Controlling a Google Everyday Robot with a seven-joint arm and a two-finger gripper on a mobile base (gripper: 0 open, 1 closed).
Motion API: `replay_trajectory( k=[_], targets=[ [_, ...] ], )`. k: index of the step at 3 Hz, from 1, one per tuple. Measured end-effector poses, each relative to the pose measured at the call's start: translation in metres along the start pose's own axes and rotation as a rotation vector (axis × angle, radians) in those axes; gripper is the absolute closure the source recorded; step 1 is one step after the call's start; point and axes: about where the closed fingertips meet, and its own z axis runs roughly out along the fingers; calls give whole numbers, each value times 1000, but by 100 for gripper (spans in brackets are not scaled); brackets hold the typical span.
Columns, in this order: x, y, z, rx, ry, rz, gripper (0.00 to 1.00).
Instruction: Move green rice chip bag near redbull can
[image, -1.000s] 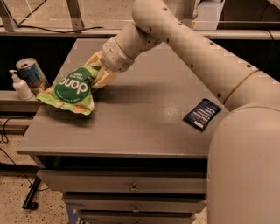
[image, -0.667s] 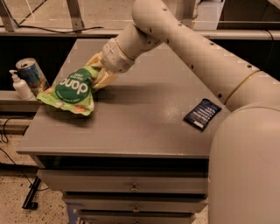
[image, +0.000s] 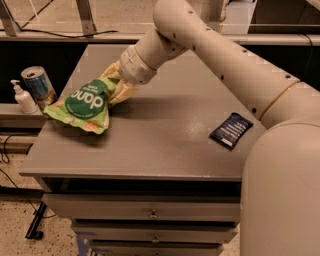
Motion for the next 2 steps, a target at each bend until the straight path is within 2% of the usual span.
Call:
replay_trajectory(
  k=[1,2],
  targets=[
    [5,6,-6,-25,21,-22,13],
    [13,11,-18,-63,59,-57,0]
  ],
)
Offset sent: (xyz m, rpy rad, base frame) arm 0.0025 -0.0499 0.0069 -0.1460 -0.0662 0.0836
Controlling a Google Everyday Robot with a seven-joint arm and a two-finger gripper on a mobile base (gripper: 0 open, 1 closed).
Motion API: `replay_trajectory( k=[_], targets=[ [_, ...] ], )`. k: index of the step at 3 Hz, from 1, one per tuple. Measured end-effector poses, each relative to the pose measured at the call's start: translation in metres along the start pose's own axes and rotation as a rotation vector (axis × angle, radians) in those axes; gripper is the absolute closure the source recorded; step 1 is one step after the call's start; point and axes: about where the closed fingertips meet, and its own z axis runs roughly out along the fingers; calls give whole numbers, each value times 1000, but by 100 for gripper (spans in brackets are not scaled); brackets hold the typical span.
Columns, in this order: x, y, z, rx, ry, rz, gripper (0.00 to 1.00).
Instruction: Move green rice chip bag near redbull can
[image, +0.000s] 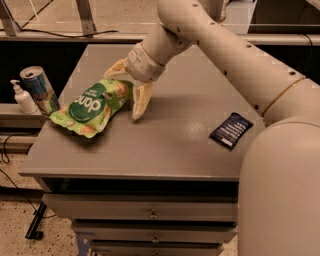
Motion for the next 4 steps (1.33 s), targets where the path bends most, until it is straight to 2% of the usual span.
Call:
replay_trajectory(
  k=[2,3,4],
  targets=[
    [6,4,-7,-24,29,-24,0],
    [18,8,-27,10,64,13,0],
    [34,23,-86,155,159,141,0]
  ],
)
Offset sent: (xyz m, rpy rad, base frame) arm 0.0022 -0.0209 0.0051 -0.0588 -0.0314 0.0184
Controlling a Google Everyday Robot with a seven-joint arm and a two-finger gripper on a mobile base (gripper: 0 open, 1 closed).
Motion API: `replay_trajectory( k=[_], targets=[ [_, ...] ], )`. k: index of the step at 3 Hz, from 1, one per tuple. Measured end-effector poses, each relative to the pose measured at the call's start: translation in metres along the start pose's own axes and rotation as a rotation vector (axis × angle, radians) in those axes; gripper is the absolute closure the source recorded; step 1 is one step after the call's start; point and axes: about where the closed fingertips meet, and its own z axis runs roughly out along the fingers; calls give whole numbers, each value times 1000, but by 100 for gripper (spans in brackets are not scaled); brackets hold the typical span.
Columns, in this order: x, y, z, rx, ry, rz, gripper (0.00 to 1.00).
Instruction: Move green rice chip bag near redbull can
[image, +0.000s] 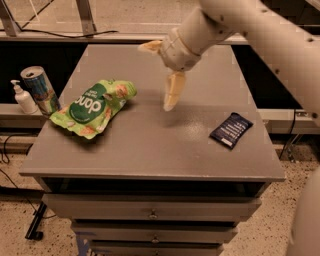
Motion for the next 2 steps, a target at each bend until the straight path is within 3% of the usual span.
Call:
replay_trajectory(
  k=[1,2],
  targets=[
    [23,9,-87,229,113,155,0],
    [34,0,-118,347,143,185,0]
  ],
)
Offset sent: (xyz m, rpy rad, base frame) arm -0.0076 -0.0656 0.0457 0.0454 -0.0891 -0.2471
